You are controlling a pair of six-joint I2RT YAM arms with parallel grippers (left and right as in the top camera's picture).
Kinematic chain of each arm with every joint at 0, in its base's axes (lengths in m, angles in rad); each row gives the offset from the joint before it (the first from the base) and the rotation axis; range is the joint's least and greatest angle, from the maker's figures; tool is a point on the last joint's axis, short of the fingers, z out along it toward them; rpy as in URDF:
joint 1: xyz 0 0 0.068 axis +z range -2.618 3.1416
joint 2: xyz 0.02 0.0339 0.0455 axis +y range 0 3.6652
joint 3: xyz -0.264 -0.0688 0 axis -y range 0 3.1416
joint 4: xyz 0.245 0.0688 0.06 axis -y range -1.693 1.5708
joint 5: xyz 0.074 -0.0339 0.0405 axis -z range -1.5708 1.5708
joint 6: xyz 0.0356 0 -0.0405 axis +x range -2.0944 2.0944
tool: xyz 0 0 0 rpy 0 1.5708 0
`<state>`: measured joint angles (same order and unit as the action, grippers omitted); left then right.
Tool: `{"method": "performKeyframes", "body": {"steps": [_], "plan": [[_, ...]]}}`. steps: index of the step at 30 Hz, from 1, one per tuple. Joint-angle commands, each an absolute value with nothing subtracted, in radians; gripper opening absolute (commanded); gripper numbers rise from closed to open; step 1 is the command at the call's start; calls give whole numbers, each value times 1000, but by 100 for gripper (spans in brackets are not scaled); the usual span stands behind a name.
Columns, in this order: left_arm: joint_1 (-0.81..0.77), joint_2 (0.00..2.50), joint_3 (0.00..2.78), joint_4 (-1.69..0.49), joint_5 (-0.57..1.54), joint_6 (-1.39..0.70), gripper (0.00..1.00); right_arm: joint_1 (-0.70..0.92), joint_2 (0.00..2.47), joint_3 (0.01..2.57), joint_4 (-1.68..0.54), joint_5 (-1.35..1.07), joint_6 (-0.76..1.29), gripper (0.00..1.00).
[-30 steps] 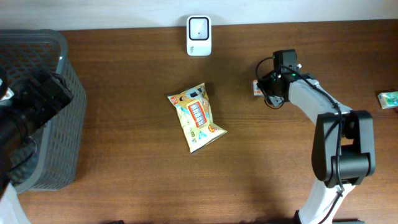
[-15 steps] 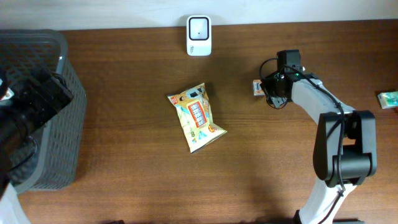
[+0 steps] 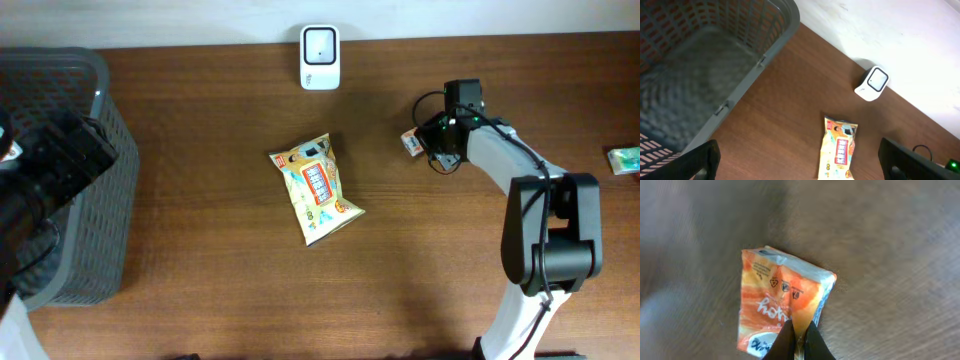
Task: Scan the item barcode
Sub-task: 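Hold the orange tissue pack up to the white scanner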
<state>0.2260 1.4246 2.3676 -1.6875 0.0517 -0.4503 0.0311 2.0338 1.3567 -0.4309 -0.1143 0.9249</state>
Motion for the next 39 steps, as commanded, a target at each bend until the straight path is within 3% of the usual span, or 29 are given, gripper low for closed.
{"method": "performKeyframes", "body": {"steps": [1,8,12,17,20,23,26,30,33,39], "plan": [[230,1419,2373,-1688,47,-458,99,25,1988,1454,-454,-151,680,4],[230,1419,2373,-1688,47,-458,99,26,1930,1570,-432,-491,208,4],[230,1419,2373,-1688,47,-458,99,26,1930,1576,-445,-869,-59,4],[230,1419,2373,-1688,47,-458,99,27,1930,1576,-459,-1314,-226,4],[230,1419,2373,-1688,47,-458,99,27,1931,1576,-461,-1341,-228,4],[230,1419,2373,-1688,47,-458,99,43,1930,1576,-456,-1104,-88,4],[230,1419,2373,-1688,47,-458,99,113,1930,1577,-463,-605,20,4],[230,1419,2373,-1688,47,-458,99,253,1930,1608,-441,-15,15,4],[230,1419,2373,-1688,47,-458,99,369,1939,1612,-282,360,-102,4],[230,1419,2373,-1688,47,-458,99,430,2028,1611,39,426,-435,4]]}}
